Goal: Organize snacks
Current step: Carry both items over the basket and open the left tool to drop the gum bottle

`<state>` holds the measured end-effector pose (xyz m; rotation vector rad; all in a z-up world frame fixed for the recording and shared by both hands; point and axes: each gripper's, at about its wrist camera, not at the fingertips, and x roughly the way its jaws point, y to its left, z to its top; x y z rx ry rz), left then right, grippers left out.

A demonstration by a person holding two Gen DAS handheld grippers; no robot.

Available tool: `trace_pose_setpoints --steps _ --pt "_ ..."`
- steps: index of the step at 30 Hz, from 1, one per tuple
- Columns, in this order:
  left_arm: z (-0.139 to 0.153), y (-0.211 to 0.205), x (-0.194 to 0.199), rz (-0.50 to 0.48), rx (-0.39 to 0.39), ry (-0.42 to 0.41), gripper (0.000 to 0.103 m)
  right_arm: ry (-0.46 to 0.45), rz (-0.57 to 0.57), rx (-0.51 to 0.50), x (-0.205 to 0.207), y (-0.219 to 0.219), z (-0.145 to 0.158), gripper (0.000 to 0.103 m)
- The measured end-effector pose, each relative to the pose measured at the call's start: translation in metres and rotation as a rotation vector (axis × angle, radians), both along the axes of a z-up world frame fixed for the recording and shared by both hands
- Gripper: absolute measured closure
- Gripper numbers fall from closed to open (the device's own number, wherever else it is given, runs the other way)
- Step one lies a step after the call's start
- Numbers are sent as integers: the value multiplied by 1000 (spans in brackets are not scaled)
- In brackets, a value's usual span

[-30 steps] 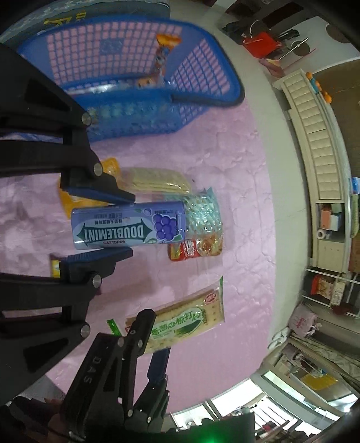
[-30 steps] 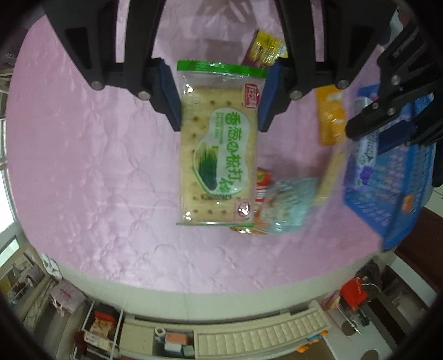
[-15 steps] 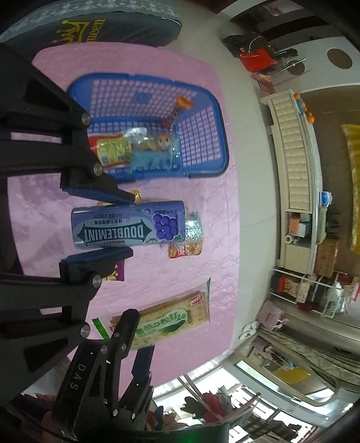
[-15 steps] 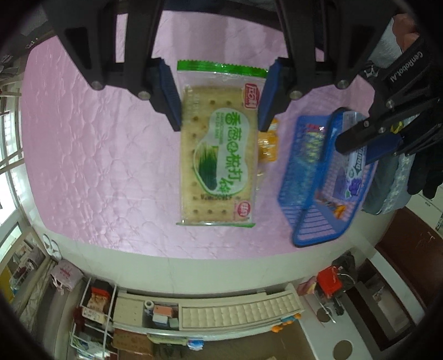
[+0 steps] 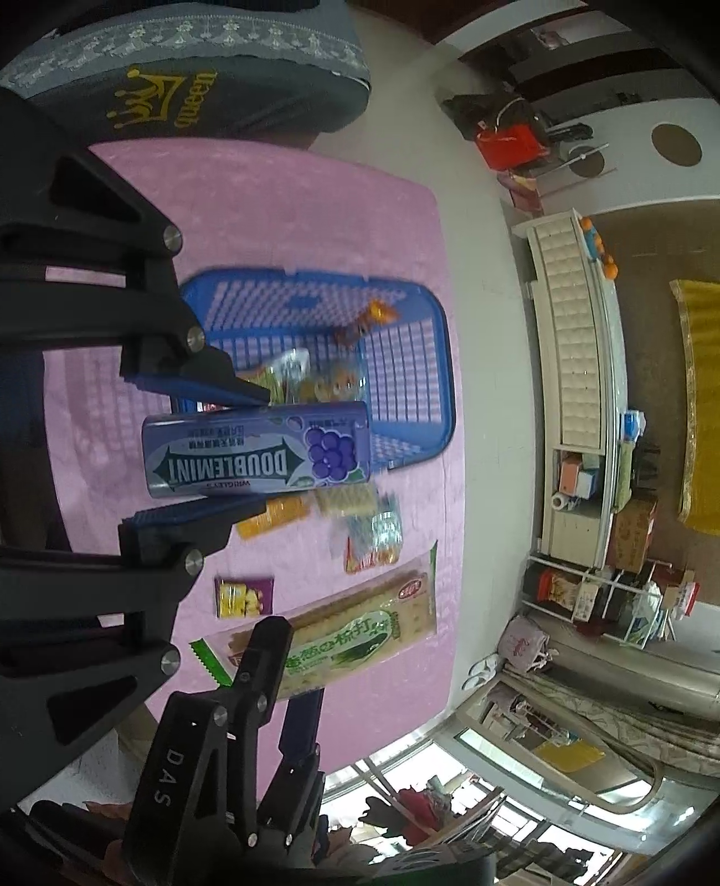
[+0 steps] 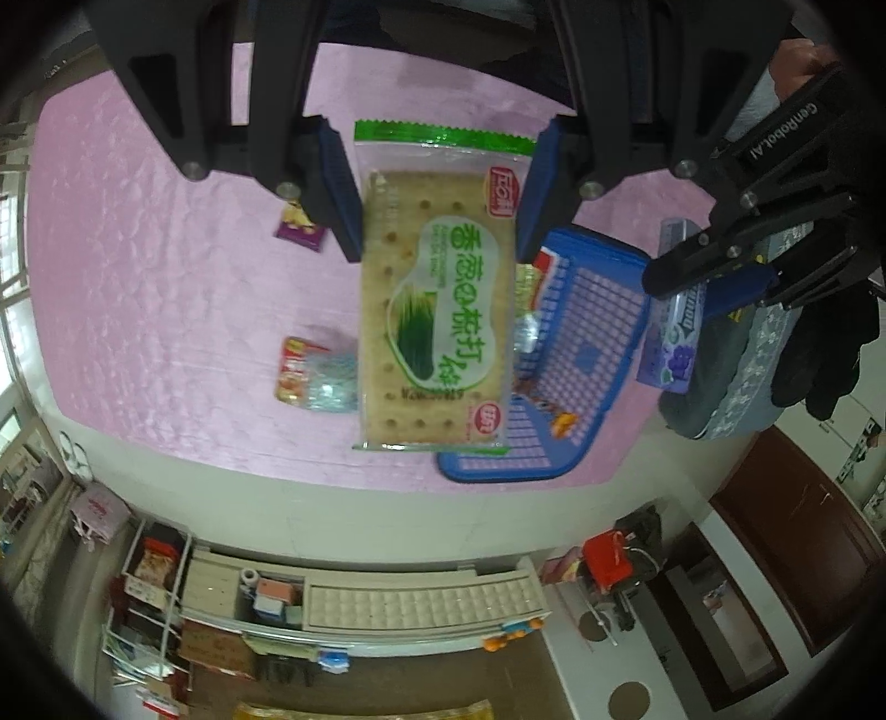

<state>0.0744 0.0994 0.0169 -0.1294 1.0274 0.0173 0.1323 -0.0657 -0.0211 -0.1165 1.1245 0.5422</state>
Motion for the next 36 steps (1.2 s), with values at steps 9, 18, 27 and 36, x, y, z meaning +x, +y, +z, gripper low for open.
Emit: trace_pose_setpoints --steps 9,18,27,36 --pt "-12 46 14 47 -10 19 74 14 75 -5 16 60 -13 45" --pt "-64 77 65 39 -23 81 74 48 76 -43 58 101 -54 45" --pt "-97 92 92 35 -39 120 73 60 64 -31 86 112 -70 44" --pt "-82 89 79 31 -6 71 47 55 67 -46 76 108 -64 44"
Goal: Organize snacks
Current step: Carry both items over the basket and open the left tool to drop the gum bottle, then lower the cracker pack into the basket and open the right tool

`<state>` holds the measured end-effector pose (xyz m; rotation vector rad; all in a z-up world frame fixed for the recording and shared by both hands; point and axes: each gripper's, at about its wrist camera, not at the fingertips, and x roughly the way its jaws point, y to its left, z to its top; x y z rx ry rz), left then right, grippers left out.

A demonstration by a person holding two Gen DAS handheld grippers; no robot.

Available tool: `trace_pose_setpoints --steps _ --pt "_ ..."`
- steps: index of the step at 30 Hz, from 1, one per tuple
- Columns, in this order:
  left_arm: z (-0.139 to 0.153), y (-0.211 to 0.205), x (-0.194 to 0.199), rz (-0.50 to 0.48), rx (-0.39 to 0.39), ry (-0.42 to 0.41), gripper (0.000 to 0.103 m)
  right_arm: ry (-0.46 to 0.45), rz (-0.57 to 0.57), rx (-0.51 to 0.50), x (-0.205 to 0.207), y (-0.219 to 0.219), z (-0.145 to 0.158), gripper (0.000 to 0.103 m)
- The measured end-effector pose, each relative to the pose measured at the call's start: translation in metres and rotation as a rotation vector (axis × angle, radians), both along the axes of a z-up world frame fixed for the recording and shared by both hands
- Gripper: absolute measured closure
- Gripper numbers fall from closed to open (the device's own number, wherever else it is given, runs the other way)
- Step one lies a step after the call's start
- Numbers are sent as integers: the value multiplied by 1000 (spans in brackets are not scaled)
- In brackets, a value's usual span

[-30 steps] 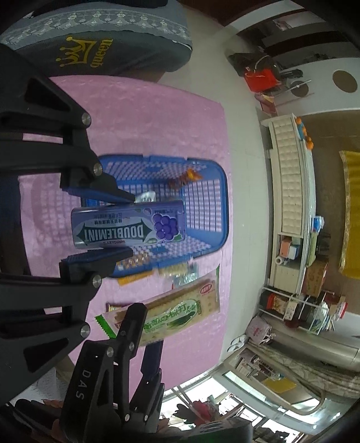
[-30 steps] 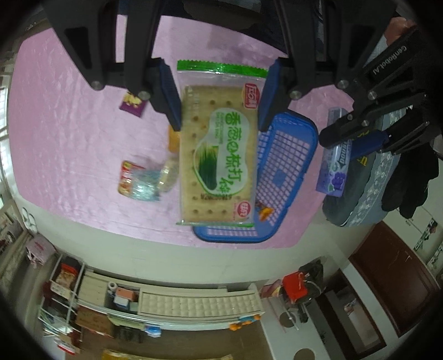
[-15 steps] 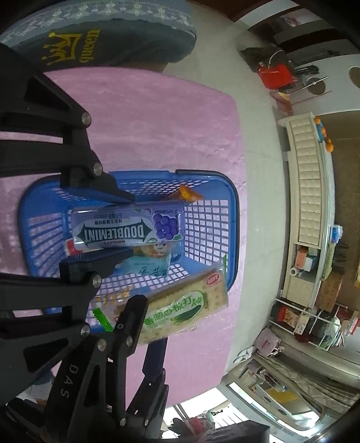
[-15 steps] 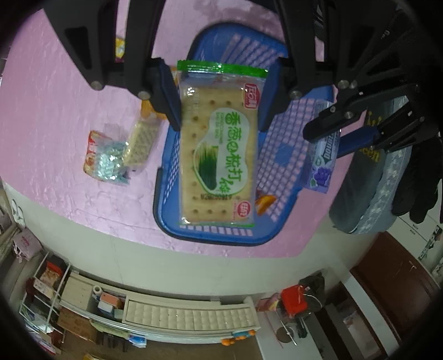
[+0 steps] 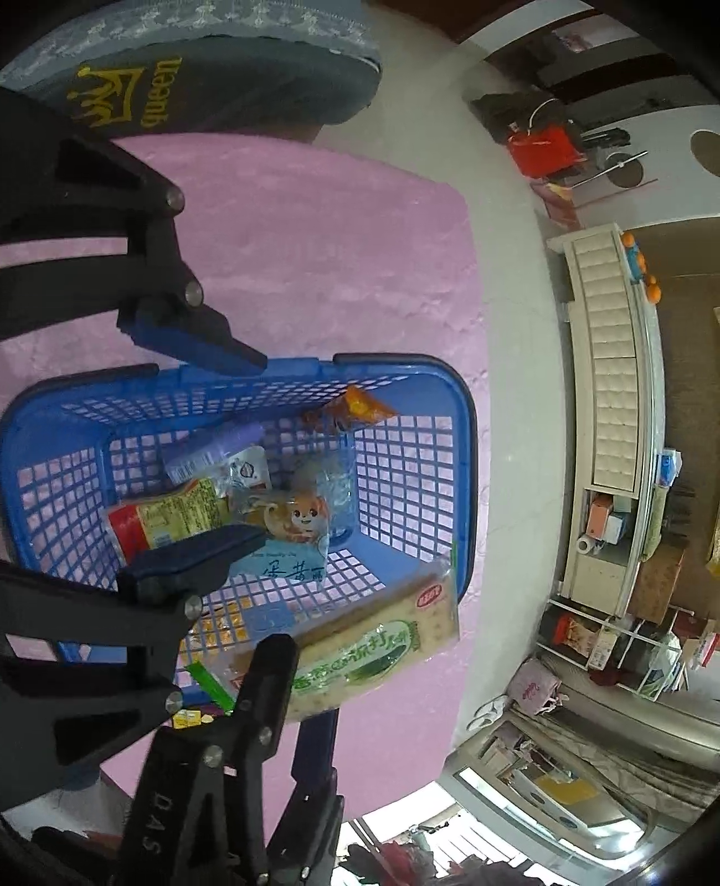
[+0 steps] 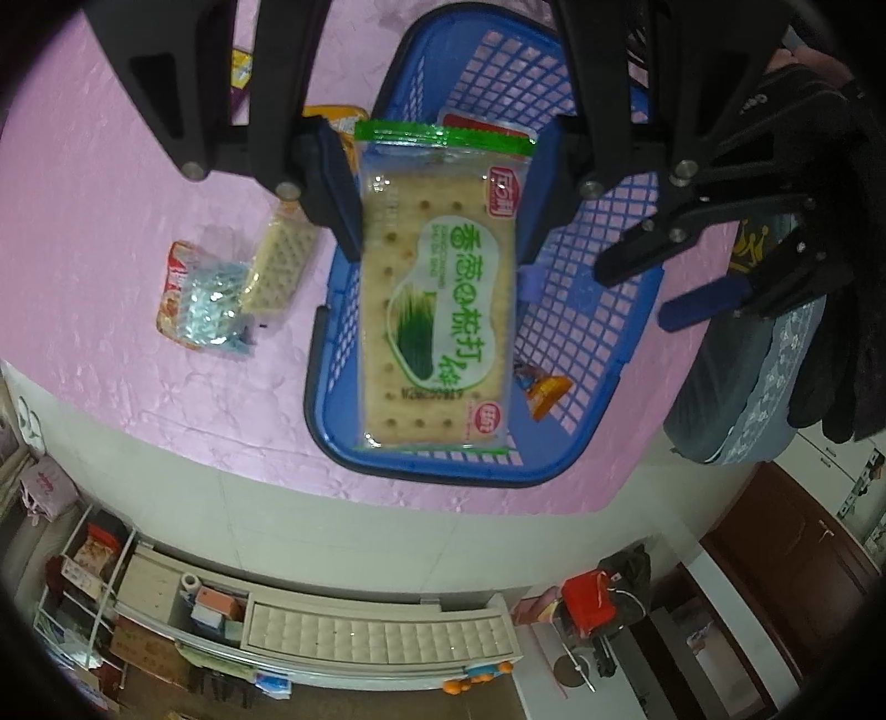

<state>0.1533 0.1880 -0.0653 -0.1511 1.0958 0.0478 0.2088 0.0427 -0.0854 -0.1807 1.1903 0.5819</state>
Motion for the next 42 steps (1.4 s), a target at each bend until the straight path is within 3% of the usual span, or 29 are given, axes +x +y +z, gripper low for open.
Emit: trace_pose_setpoints --steps 7,11,29,30,32,34,42 --pt "20 7 -14 -1 16 -43 35 1 -15 19 -2 -3 13 44" --pt "21 12 -13 10 9 -50 34 2 -5 10 0 2 12 44" --pt "-11 48 1 56 -6 -22 34 111 14 -16 39 56 -43 44" --pt "-12 51 -1 64 -22 -20 34 110 14 -14 40 57 -45 43" --pt "-15 52 -4 71 -40 -12 34 88 19 -20 41 60 -45 25" --pt "-14 52 -9 70 -30 -12 34 73 10 0 39 56 -41 19" --pt "6 32 -30 64 -37 -33 34 60 -1 24 9 21 -10 18"
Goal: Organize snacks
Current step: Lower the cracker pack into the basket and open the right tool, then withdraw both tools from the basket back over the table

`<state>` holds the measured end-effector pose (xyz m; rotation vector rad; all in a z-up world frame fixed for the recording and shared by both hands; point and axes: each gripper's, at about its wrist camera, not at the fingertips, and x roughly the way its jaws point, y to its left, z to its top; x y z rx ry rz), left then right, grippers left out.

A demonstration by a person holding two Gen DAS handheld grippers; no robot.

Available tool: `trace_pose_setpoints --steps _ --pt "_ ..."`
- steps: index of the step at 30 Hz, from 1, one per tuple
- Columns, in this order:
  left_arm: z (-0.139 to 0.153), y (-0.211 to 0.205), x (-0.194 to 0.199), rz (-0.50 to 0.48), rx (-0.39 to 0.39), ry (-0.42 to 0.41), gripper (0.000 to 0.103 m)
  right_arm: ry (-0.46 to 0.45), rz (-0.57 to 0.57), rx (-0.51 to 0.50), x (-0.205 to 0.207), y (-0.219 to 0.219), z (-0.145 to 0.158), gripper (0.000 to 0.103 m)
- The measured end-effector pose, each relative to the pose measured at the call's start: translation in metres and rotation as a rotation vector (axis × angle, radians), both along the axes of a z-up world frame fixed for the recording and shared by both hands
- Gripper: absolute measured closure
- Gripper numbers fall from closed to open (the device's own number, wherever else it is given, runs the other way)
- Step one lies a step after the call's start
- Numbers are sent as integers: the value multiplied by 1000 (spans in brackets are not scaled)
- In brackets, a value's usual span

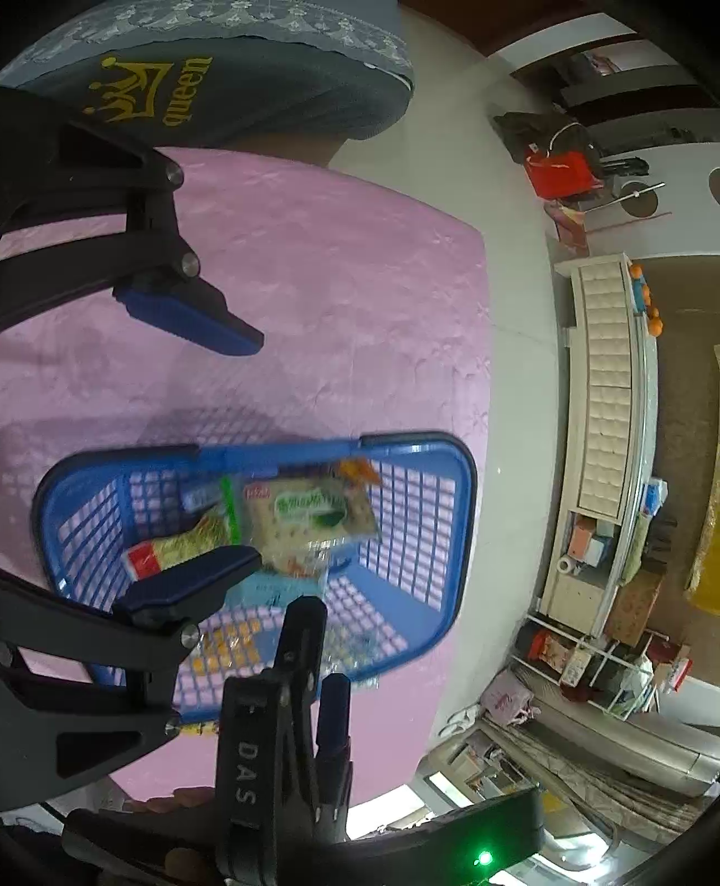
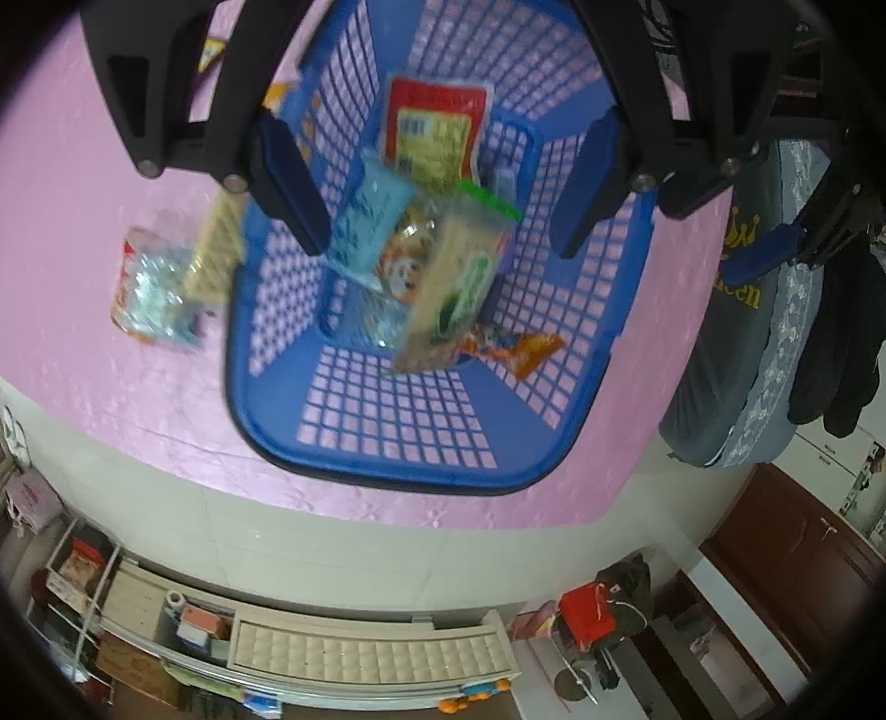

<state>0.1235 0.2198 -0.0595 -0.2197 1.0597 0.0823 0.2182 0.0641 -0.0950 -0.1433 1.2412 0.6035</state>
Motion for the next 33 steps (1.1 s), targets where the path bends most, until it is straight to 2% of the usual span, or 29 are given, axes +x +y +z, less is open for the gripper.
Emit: trace_pose_setpoints --steps 7,12,14,19,26,33 --pt "31 -19 -23 -5 -21 -31 34 -12 -42 15 -22 -44 23 18" --pt "51 -38 -38 -13 -11 -52 28 -30 -61 36 -42 -72 45 18" --pt "59 -46 -45 -22 -18 -59 23 -41 -62 43 -51 -80 52 18" --pt "76 -74 -56 -53 11 -78 22 -78 -69 54 -70 -102 70 18" --pt "86 -113 -61 -87 31 -81 22 -75 -120 83 -78 -146 76 18" --pt "82 -156 -53 -130 24 -70 22 -64 -165 87 -79 -191 73 18"
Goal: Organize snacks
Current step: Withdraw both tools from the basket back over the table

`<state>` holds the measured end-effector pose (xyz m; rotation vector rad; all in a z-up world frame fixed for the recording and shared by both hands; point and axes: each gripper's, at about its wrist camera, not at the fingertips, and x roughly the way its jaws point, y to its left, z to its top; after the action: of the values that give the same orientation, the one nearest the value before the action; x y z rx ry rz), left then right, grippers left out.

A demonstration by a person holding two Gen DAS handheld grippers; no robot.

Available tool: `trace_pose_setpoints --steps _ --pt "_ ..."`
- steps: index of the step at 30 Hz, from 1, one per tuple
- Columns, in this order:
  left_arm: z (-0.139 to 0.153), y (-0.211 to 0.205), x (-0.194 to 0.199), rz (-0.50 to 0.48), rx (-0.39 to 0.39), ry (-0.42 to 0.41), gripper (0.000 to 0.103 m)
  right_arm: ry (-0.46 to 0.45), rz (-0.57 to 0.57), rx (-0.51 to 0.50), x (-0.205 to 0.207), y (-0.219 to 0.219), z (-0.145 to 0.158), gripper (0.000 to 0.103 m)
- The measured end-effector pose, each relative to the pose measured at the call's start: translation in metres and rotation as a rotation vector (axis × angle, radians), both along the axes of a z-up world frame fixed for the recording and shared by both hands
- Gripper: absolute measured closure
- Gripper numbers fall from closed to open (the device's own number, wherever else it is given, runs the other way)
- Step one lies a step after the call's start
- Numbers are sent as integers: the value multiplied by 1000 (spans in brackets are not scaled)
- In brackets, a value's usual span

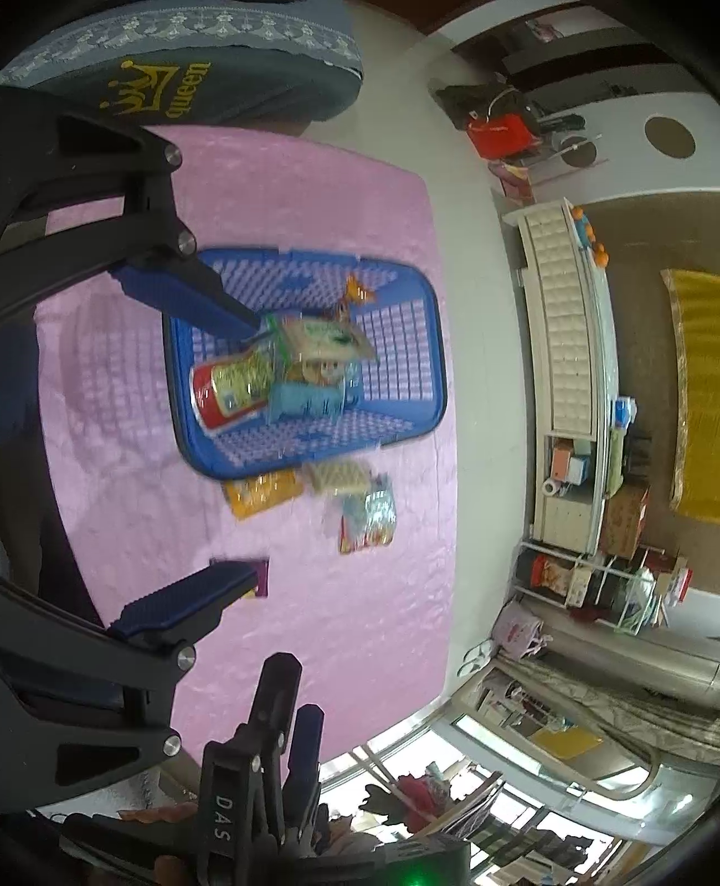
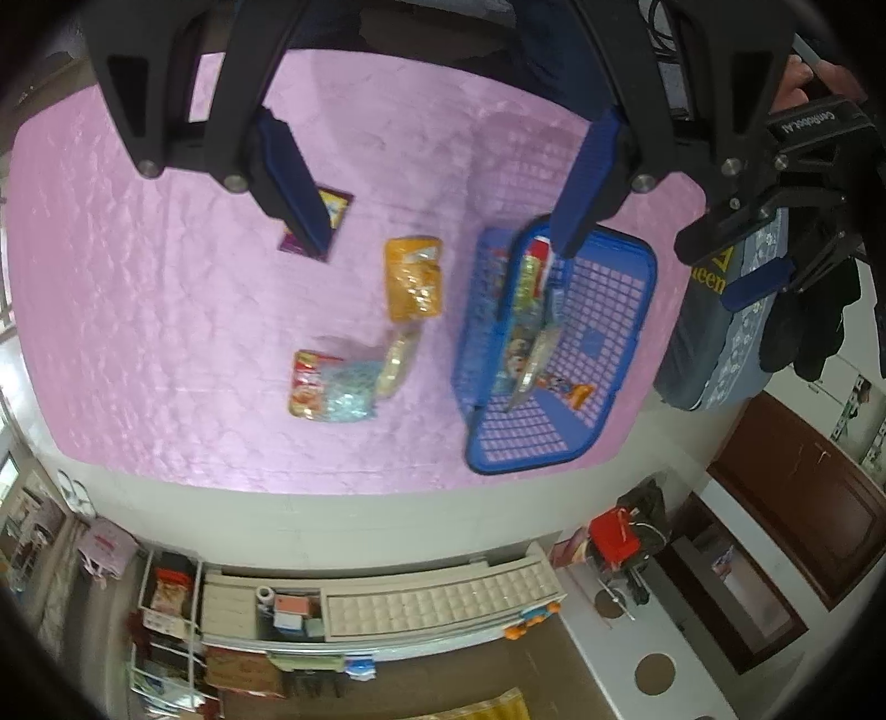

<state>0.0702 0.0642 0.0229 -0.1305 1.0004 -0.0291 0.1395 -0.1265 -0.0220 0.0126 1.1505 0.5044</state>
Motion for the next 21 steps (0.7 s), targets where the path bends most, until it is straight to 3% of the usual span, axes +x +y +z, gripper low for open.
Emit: trace_pose_setpoints --steps 10,14,21 --pt "-33 -61 34 -45 -61 107 22 46 -46 24 13 -59 -19 18" --pt "-54 -81 52 -37 -83 184 22 108 -45 56 22 -75 -35 18" --pt "-80 -106 75 -42 -69 227 22 135 -49 42 39 -92 -62 18"
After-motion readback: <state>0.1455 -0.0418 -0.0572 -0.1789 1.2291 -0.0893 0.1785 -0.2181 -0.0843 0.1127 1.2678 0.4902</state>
